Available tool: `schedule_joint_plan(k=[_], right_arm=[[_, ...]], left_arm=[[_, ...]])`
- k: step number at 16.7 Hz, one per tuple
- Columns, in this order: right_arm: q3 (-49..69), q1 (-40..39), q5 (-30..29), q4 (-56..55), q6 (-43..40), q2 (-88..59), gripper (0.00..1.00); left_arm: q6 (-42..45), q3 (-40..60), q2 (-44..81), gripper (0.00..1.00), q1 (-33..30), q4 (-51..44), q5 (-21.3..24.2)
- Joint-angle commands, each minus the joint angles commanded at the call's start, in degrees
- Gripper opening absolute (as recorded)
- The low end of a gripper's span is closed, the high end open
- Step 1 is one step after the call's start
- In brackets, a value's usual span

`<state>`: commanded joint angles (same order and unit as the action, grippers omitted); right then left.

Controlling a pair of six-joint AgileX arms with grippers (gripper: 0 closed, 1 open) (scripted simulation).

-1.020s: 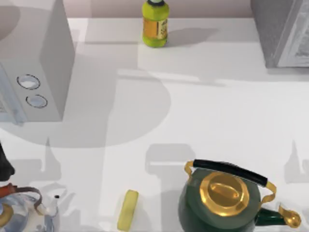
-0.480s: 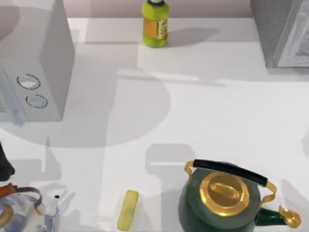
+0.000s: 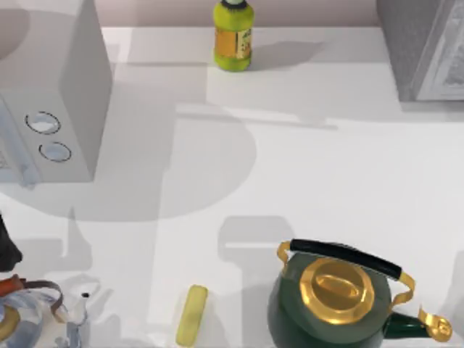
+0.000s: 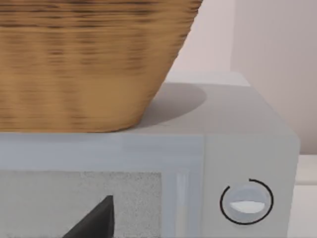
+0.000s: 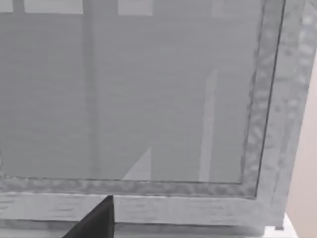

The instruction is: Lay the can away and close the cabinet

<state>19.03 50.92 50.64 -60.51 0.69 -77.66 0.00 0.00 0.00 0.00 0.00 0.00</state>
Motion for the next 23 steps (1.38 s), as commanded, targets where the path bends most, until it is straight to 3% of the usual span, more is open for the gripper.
schedule_joint_plan(k=[5, 13, 18, 23], right_arm=[[2.0, 7.5, 7.1, -8.0, 0.5, -10.8, 1.00], [3.7, 8.0, 7.3, -6.3, 0.4, -11.0, 1.00], [17.6, 10.1, 7.6, 8.5, 0.5, -10.8, 1.00], [39.7, 11.5, 8.1, 35.5, 1.3, -8.9, 1.00]], left_arm=[[0.0, 0.0, 0.0, 1.00, 0.0, 0.0, 0.0], [0.0, 0.0, 0.0, 1.00, 0.0, 0.0, 0.0], [0.0, 0.0, 0.0, 1.00, 0.0, 0.0, 0.0], [0.0, 0.0, 0.0, 1.00, 0.0, 0.0, 0.0]])
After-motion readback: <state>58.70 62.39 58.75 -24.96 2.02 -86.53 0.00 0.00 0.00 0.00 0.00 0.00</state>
